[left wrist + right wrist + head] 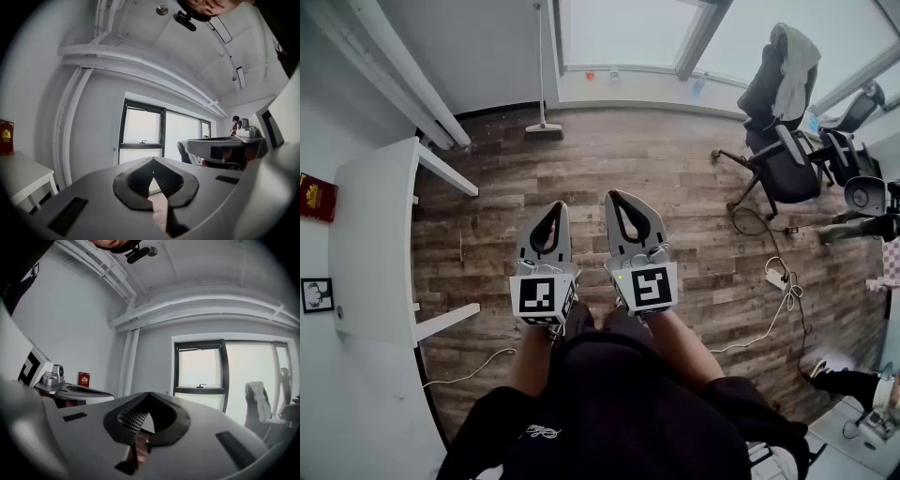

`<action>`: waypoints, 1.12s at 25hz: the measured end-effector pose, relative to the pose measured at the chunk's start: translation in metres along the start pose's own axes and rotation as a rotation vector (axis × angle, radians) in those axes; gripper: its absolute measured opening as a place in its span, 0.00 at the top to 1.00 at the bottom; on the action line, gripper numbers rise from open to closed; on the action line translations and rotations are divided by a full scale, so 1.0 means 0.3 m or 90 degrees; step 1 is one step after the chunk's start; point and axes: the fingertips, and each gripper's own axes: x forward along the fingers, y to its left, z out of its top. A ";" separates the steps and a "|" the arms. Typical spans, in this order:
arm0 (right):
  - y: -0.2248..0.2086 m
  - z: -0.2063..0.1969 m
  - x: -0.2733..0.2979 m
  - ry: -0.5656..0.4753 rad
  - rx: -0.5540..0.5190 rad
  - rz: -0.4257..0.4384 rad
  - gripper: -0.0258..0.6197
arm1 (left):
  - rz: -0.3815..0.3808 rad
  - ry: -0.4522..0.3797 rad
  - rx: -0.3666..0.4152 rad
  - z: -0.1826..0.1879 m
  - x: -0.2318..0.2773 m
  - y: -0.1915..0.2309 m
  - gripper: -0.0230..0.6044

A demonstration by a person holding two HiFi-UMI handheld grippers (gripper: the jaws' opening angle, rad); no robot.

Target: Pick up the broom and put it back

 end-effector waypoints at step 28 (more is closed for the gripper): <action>0.172 0.048 0.241 -0.041 -0.014 -0.020 0.93 | -0.034 0.011 0.048 0.073 0.062 0.300 0.96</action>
